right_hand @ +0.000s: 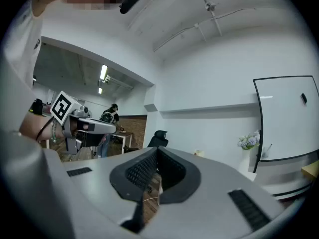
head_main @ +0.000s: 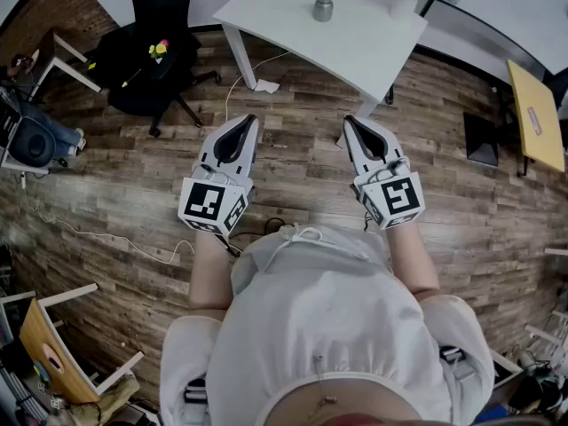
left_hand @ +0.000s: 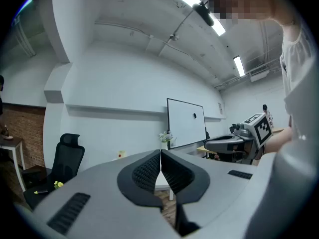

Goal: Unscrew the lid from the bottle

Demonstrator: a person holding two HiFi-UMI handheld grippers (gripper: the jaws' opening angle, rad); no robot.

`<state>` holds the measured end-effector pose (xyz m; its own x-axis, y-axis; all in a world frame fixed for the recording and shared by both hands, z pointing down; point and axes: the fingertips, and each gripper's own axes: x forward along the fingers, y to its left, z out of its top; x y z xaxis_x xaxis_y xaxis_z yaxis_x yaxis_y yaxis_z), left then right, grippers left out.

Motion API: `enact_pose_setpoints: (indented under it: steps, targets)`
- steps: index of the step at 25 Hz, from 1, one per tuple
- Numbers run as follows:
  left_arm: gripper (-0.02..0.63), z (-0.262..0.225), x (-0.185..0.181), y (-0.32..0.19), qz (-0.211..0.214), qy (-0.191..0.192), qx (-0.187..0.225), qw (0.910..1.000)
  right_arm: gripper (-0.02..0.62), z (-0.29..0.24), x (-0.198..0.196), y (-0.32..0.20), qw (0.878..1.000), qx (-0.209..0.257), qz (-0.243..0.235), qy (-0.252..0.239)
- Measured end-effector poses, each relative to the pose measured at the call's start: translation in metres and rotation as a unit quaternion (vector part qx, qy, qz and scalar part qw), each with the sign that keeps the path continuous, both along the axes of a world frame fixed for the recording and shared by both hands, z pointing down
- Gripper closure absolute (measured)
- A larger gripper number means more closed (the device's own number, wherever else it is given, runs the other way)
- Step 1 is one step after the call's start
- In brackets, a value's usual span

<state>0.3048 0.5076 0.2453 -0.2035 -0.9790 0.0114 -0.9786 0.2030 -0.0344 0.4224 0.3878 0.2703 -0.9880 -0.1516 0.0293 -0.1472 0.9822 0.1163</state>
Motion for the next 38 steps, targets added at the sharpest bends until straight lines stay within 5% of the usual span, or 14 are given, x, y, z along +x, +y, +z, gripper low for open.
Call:
enact_pose_setpoints:
  steps: [12, 16, 17, 18, 19, 22, 30, 38]
  targets:
    - [0.584, 0.005, -0.021, 0.014, 0.011, -0.002, 0.002, 0.9999, 0.593, 0.005, -0.021, 0.011, 1.0, -0.01, 0.014, -0.005]
    - [0.583, 0.012, -0.045, 0.031, 0.002, 0.024, 0.02, 0.9995, 0.571, 0.009, -0.037, 0.021, 0.999, -0.04, 0.024, -0.018]
    - [0.517, 0.013, -0.054, 0.035, -0.005, 0.033, 0.026, 0.9991, 0.498, 0.009, -0.043, 0.023, 0.999, -0.038, 0.029, -0.021]
    - [0.347, 0.016, -0.061, 0.038, -0.008, 0.039, 0.028, 0.9988, 0.343, 0.01, -0.048, 0.023, 0.999, -0.035, 0.035, -0.022]
    - [0.264, 0.019, -0.067, 0.041, -0.009, 0.04, 0.025, 0.9988, 0.253, 0.01, -0.052, 0.023, 0.998, -0.032, 0.043, -0.023]
    - [0.262, 0.026, -0.082, 0.049, -0.013, 0.035, 0.013, 0.9992, 0.176, 0.011, -0.063, 0.016, 0.997, -0.03, 0.073, -0.024]
    - [0.262, 0.04, -0.132, 0.04, -0.022, 0.053, -0.009, 0.9983, 0.173, 0.027, -0.116, -0.003, 0.997, -0.039, 0.065, 0.006]
    - [0.262, 0.05, -0.199, -0.042, -0.027, 0.048, -0.03, 0.998, 0.173, 0.045, -0.193, -0.09, 0.997, -0.063, 0.053, 0.013]
